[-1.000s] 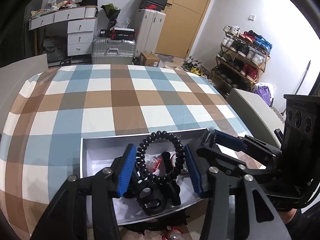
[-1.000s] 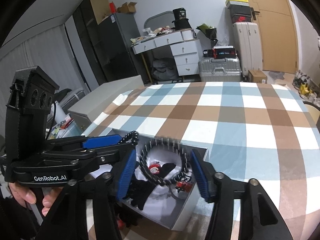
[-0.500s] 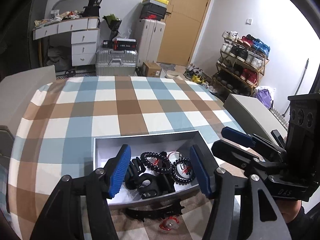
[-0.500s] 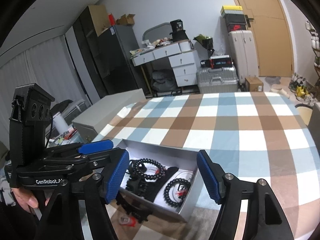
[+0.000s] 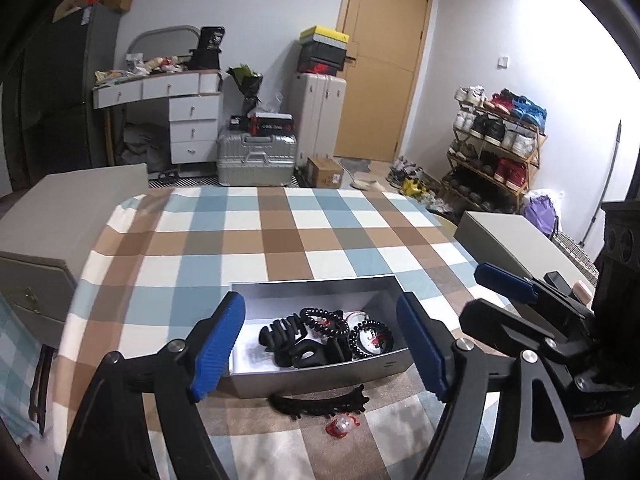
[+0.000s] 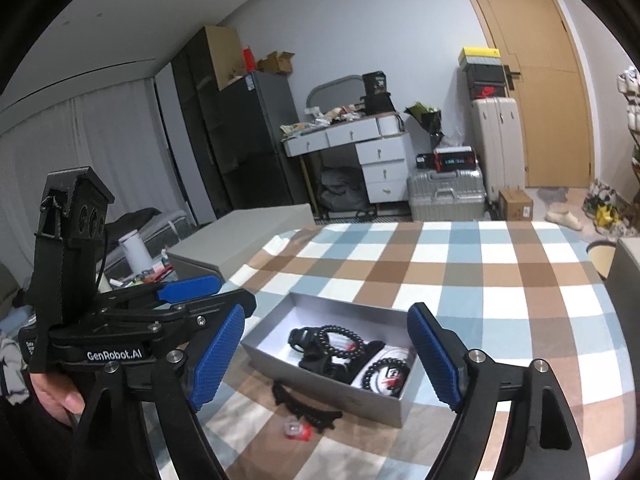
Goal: Organize jewelry
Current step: 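Open both tools and withdraw them from the grey box, then grasp the small clear-and-red charm with the right tool and lift, then grasp the long black hair clip with the left tool while the right tool holds the charm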
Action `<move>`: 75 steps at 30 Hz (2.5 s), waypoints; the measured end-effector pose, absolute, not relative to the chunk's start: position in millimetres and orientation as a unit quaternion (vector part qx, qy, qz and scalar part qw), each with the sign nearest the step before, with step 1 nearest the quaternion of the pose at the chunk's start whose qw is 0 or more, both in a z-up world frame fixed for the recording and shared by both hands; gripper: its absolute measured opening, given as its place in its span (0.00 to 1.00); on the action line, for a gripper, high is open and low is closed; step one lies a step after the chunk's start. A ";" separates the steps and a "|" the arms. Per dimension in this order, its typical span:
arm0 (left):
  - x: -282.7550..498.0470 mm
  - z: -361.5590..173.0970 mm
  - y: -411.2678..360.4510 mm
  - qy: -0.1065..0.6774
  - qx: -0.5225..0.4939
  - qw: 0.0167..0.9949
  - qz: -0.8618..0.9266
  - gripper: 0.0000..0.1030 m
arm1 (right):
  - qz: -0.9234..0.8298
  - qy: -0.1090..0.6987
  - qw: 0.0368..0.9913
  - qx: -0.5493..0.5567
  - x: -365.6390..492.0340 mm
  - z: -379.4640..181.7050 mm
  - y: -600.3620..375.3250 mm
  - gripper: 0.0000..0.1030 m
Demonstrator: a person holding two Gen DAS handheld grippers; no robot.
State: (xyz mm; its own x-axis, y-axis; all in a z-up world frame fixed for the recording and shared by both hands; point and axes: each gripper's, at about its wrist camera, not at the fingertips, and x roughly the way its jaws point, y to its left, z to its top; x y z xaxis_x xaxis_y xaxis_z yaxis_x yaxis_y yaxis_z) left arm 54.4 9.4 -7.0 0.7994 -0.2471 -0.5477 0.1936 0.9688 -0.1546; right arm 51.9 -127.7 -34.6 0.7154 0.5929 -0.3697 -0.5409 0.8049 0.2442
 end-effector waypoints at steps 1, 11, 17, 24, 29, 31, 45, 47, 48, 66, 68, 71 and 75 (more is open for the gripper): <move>52.3 -6.4 10.7 0.292 -0.046 0.949 -0.111 0.77 | 0.308 0.218 0.924 0.060 49.1 -34.7 -127.4 0.82; 33.4 -14.7 25.4 0.289 -0.051 0.953 -0.081 0.86 | 0.310 0.220 0.923 0.051 27.8 -39.7 -118.4 0.88; 20.7 -46.2 35.8 0.327 -0.067 0.941 -0.062 0.89 | 0.313 0.239 0.918 0.045 19.9 -59.8 -108.3 0.88; 3.8 -70.3 44.5 0.353 -0.058 0.933 -0.039 0.96 | 0.312 0.287 0.905 0.029 20.0 -92.9 -94.8 0.88; -3.2 -80.9 52.6 0.361 -0.067 0.930 -0.028 0.96 | 0.309 0.336 0.889 0.019 28.5 -115.5 -84.7 0.88; -4.7 -85.9 56.4 0.370 -0.072 0.926 -0.022 0.96 | 0.314 0.351 0.882 0.018 32.0 -121.5 -81.2 0.84; -14.7 -93.5 69.2 0.381 -0.091 0.920 -0.022 0.96 | 0.309 0.390 0.867 -0.016 46.7 -133.8 -51.2 0.46; -15.4 -93.9 70.1 0.382 -0.092 0.919 -0.022 0.96 | 0.297 0.398 0.868 -0.023 49.2 -136.4 -49.4 0.40; -15.6 -94.2 70.8 0.382 -0.093 0.919 -0.021 0.96 | 0.296 0.400 0.867 -0.023 50.3 -136.8 -49.0 0.34; -2.7 -89.1 59.5 0.390 -0.089 0.916 -0.035 0.96 | 0.290 0.370 0.882 0.016 38.3 -124.2 -81.4 0.12; 3.9 -88.6 52.3 0.394 -0.084 0.914 -0.044 0.97 | 0.287 0.367 0.885 0.021 37.3 -121.3 -89.9 0.12; 18.3 -89.8 36.5 0.405 -0.072 0.910 -0.056 0.97 | 0.279 0.359 0.890 0.032 36.0 -117.6 -105.8 0.12; 35.7 -93.8 17.2 0.419 -0.064 0.904 -0.064 0.97 | 0.268 0.351 0.896 0.050 35.3 -114.3 -127.5 0.12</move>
